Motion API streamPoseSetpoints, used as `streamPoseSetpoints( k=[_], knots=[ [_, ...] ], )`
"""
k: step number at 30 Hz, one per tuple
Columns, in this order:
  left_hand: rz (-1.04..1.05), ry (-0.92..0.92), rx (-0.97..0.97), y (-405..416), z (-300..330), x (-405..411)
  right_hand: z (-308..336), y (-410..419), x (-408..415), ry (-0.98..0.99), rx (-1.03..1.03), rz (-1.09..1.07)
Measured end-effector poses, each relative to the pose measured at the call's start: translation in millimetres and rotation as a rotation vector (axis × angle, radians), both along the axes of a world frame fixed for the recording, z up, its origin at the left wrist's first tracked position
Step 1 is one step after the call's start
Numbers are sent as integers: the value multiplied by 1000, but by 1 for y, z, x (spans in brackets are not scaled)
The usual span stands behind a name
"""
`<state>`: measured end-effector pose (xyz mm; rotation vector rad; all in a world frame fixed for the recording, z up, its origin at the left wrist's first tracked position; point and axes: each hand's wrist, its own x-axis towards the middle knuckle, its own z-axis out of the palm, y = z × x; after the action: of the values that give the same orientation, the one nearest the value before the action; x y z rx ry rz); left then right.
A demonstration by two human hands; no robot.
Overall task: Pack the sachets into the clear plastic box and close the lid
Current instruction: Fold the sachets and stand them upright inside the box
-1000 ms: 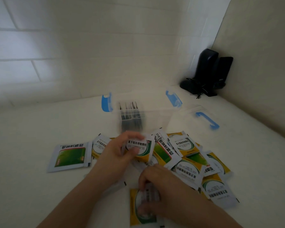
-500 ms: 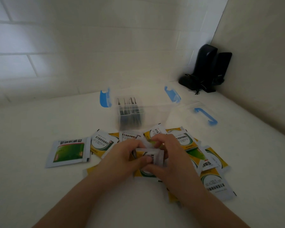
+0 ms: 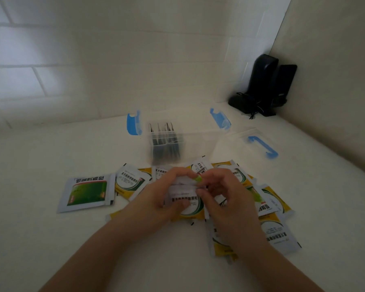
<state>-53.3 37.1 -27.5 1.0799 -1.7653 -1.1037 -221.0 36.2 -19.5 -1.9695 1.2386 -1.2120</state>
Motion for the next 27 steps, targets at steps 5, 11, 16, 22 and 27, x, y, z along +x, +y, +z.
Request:
streamPoseSetpoints(
  k=[5,11,16,22,27],
  knots=[
    [164,113,-73,0,11,7,8,-3,-8,-98,27,-103],
    [490,298,-31,-11,16,34,17,6,4,317,107,181],
    [604,356,5,-15,10,42,-1,4,50,598,19,314],
    [657,375,27,-16,4,41,-8,-11,82,729,-117,377],
    [629,394,10,-15,5,38,0,-16,81,717,-35,466]
  ],
)
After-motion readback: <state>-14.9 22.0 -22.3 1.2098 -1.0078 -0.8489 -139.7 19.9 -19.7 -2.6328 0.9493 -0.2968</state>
